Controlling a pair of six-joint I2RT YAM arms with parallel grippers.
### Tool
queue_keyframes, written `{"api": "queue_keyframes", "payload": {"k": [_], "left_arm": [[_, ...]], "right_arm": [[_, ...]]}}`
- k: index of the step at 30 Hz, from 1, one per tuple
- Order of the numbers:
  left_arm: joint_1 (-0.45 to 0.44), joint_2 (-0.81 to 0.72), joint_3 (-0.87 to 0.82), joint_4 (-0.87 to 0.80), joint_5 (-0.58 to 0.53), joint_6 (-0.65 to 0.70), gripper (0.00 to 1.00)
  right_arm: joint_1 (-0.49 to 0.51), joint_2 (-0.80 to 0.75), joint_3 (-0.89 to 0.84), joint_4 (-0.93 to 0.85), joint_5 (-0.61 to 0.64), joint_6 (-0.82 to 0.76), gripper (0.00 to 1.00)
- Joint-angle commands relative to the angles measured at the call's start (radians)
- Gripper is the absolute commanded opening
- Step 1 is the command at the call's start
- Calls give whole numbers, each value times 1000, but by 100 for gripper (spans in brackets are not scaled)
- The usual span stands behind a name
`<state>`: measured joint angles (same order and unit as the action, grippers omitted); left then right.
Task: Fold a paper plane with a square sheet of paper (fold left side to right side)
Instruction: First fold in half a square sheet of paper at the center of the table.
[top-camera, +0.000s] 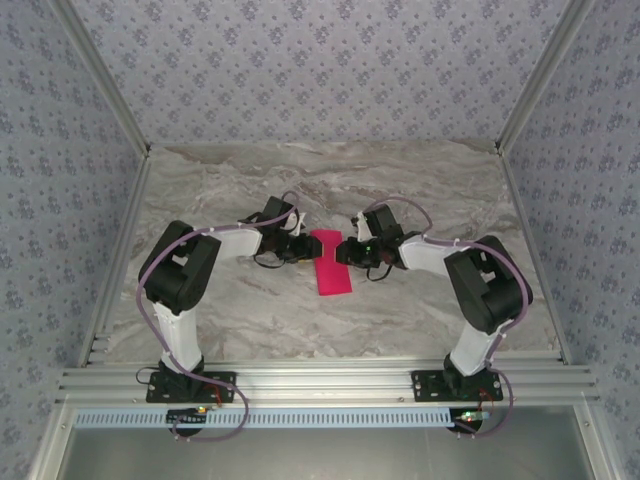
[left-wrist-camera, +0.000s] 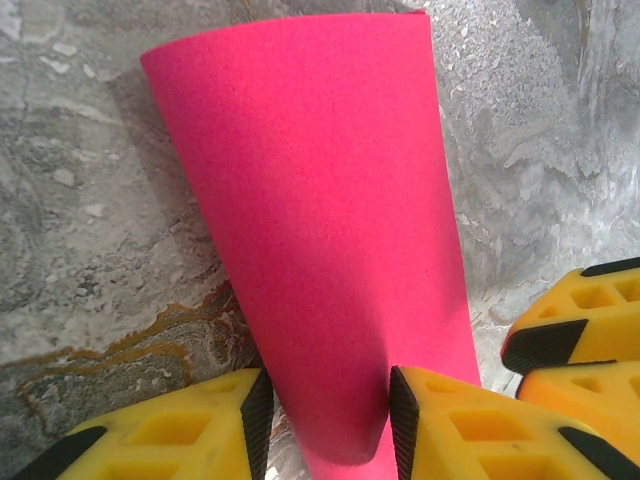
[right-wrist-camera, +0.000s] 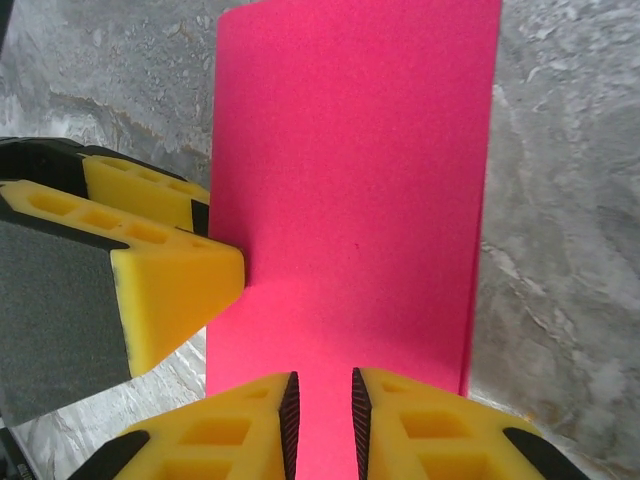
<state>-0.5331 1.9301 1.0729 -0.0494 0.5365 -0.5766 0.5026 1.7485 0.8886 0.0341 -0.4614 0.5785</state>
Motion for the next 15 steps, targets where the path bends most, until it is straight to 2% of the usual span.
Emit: {"api": "queue_keyframes", "payload": {"k": [1,15], "left_arm": [[-18,66,-7,-18,-60,18,38],[-19,69,-8,-18,-58,18,38]], "right_arm": [[10,37,36,-13,-7,13,25],[12,74,55,-70,40,-1,25]]}}
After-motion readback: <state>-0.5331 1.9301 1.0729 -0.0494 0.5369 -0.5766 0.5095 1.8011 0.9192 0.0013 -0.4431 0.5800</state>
